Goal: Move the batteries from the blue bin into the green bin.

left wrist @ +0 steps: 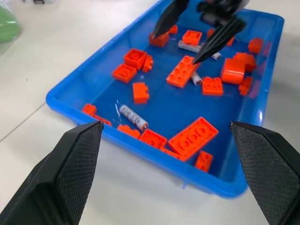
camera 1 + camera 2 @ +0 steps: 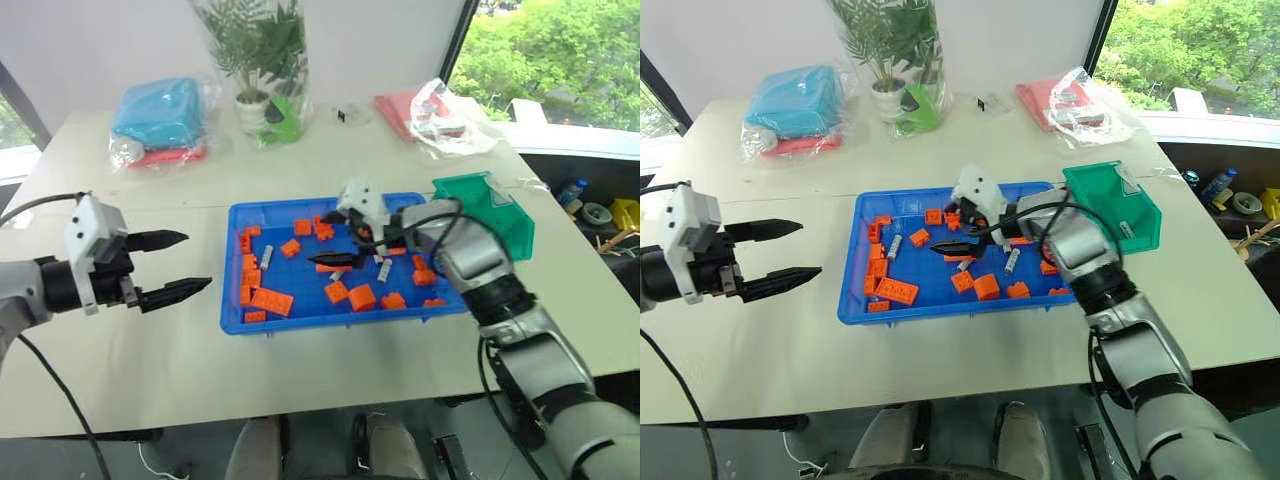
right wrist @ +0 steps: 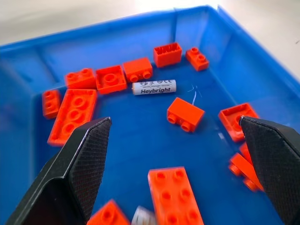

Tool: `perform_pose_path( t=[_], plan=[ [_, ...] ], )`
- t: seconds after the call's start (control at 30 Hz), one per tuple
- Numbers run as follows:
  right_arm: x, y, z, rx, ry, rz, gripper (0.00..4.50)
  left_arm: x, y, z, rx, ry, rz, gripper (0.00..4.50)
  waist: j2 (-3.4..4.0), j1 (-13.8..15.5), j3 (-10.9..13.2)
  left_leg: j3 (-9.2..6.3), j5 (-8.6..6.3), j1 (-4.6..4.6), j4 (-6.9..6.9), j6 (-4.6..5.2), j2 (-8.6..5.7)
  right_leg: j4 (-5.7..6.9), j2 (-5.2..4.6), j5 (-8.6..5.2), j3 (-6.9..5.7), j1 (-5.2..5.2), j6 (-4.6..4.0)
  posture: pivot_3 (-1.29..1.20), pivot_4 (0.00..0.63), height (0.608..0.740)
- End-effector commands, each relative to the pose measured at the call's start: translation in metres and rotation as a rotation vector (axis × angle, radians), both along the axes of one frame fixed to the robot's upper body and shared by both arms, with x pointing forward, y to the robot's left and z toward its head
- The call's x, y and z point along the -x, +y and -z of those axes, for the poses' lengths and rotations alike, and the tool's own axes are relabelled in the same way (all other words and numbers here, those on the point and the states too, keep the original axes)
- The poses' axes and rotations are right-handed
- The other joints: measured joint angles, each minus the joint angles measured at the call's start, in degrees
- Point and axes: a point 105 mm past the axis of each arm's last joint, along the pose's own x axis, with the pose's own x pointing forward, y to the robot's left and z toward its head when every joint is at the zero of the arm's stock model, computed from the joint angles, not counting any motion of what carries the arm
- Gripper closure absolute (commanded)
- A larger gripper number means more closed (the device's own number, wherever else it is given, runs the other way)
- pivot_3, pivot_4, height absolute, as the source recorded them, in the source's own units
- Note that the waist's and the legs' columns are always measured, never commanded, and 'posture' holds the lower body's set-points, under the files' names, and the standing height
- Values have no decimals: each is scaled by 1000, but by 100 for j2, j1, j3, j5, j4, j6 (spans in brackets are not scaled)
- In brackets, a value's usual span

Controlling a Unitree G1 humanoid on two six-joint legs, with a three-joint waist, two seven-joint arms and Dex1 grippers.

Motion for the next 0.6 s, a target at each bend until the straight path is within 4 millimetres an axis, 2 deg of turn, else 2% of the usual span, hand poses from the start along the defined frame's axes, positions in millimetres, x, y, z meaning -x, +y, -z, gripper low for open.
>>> perform_pose_path(
  t=[0.03, 0.27, 0.4, 0.6],
  plan=[
    [-9, 24, -8, -1, -65, -16, 23, 10, -4, -12, -25, -41, 21, 0, -1, 11, 0, 6, 1, 1, 2, -3, 14, 1, 6, -1, -1, -3, -17, 0, 150, 672],
    [-17, 57, 11, 36, -97, -32, 23, 16, -3, -11, -35, -41, 2, 0, -15, 10, -9, 69, 9, 2, 3, -14, 42, 60, 2, 8, 0, -56, -32, 0, 150, 672],
    [-19, 61, 24, 86, -131, -51, 23, 15, 1, -13, -38, -49, -15, 0, -18, -11, -10, 95, 18, 4, 0, 0, 54, 71, 5, 28, 0, -77, -36, 0, 150, 672],
    [-21, 66, 32, 108, -136, -65, 23, 10, 0, -13, -33, -49, -4, 0, -19, -6, -11, 97, 16, 6, 2, -5, 59, 73, 6, 21, 0, -81, -47, 0, 150, 672]
  ],
)
